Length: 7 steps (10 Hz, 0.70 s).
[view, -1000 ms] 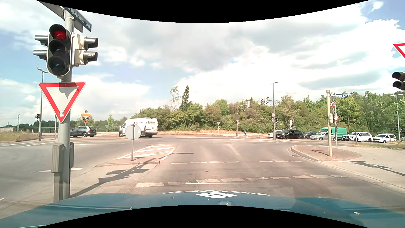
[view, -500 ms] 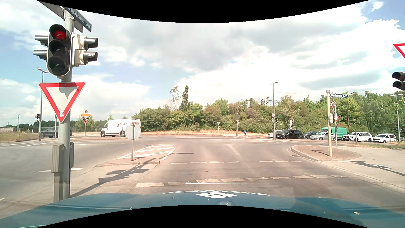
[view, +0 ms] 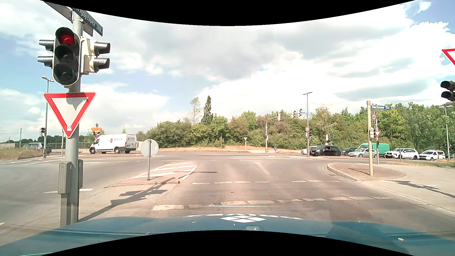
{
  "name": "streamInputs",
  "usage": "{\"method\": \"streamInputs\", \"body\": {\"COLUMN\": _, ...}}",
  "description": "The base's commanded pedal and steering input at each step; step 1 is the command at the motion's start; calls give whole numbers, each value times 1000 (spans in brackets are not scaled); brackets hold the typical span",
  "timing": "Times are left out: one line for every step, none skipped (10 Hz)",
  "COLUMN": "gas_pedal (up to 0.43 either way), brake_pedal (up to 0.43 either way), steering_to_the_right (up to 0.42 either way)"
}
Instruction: Follow the waypoints while adhering to traffic rules and regulations
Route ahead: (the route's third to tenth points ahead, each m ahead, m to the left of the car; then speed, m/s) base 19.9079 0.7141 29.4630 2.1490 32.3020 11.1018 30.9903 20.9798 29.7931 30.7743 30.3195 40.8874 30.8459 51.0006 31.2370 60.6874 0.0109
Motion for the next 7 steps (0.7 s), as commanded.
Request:
{"method": "streamInputs", "body": {"gas_pedal": 0, "brake_pedal": 335, "steering_to_the_right": -28}}
{"method": "streamInputs", "body": {"gas_pedal": 0, "brake_pedal": 329, "steering_to_the_right": -28}}
{"method": "streamInputs", "body": {"gas_pedal": 0, "brake_pedal": 329, "steering_to_the_right": -28}}
{"method": "streamInputs", "body": {"gas_pedal": 0, "brake_pedal": 329, "steering_to_the_right": -28}}
{"method": "streamInputs", "body": {"gas_pedal": 0, "brake_pedal": 335, "steering_to_the_right": -28}}
{"method": "streamInputs", "body": {"gas_pedal": 0, "brake_pedal": 329, "steering_to_the_right": -28}}
{"method": "streamInputs", "body": {"gas_pedal": 0, "brake_pedal": 335, "steering_to_the_right": -28}}
